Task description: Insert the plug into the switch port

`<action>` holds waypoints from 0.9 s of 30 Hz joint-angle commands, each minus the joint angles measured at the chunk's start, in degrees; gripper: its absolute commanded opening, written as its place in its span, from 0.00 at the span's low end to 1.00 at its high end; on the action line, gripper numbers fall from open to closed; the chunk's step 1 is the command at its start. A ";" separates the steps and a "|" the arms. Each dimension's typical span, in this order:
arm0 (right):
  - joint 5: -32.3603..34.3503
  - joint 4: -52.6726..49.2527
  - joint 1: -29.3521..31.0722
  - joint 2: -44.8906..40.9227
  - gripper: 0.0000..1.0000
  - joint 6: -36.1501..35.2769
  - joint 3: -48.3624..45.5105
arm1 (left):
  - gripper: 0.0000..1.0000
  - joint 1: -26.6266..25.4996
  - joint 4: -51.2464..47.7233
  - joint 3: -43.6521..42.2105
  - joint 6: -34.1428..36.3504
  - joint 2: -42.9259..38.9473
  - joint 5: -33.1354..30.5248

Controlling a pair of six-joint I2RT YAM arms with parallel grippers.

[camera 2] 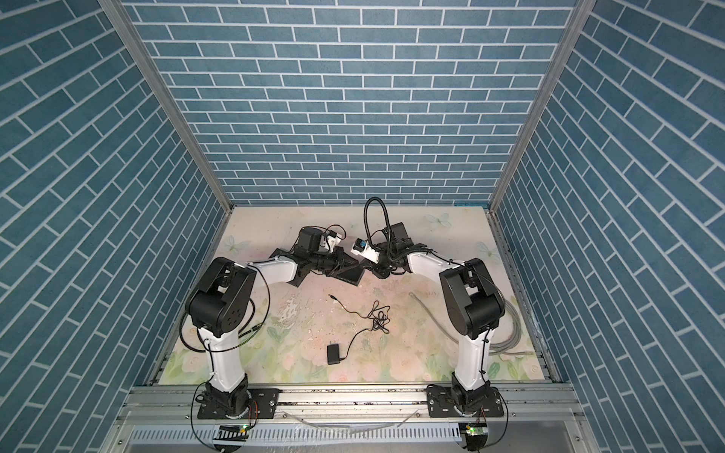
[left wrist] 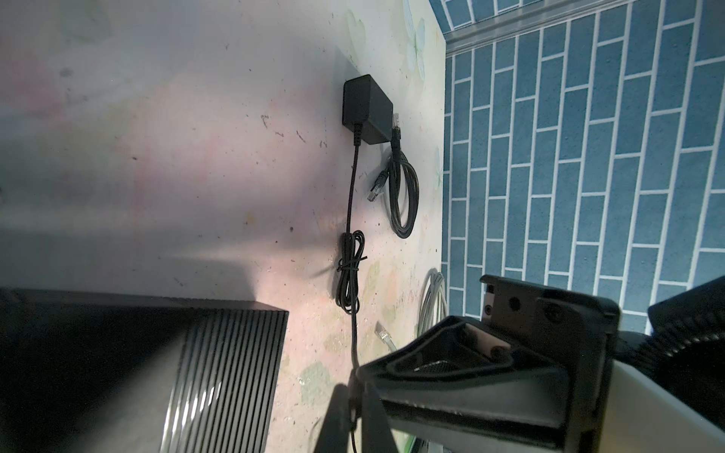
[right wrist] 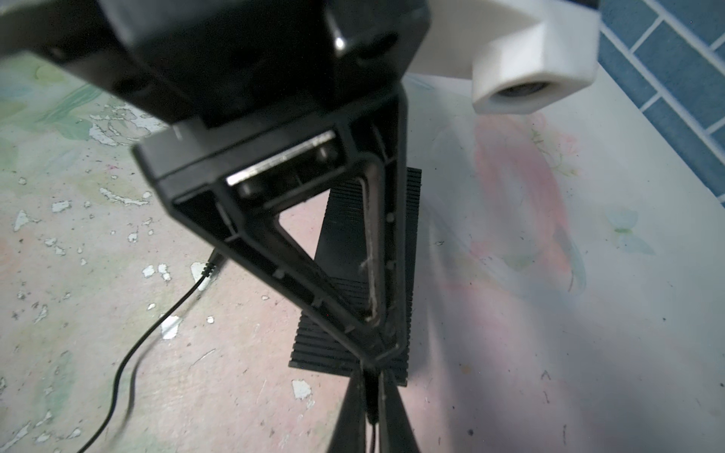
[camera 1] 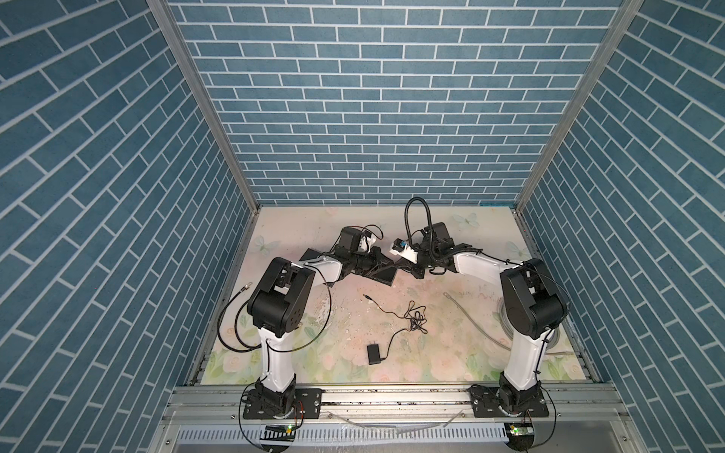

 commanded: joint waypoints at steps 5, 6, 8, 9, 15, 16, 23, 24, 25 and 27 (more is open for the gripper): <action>-0.65 0.04 -0.55 -0.19 0.17 -0.06 -2.88 | 0.01 -0.10 -0.63 0.54 0.61 0.00 0.29; -0.74 -0.10 -0.83 -0.52 0.21 -0.36 -3.38 | 0.01 -0.08 -0.73 0.55 0.64 -0.09 0.33; -1.20 -0.35 -1.32 -0.82 0.26 -0.91 -4.04 | 0.01 -0.02 -1.21 0.72 0.93 -0.23 0.42; -1.01 -0.65 -1.28 -0.64 0.28 -1.29 -3.94 | 0.01 -0.08 -1.30 0.80 0.99 -0.27 0.47; -0.25 1.84 -1.33 1.53 0.26 -0.52 -2.82 | 0.01 -0.06 -1.70 1.04 1.10 -0.32 0.78; -0.64 2.45 -1.33 1.62 0.25 -0.27 -2.76 | 0.01 -0.07 -1.78 1.00 1.17 -0.36 0.81; -1.53 2.00 -0.89 2.84 0.24 -0.72 -1.70 | 0.01 0.01 -2.11 1.48 1.17 -0.23 0.86; -1.45 2.23 -0.83 2.93 0.23 -0.72 -1.70 | 0.01 0.01 -2.13 1.52 1.21 -0.26 0.86; -1.30 2.64 -0.81 2.94 0.22 -0.60 -1.84 | 0.01 0.00 -2.13 1.52 1.17 -0.26 0.95; -1.30 3.21 -0.76 3.03 0.20 -0.37 -1.97 | 0.01 0.01 -2.22 1.60 1.16 -0.13 1.04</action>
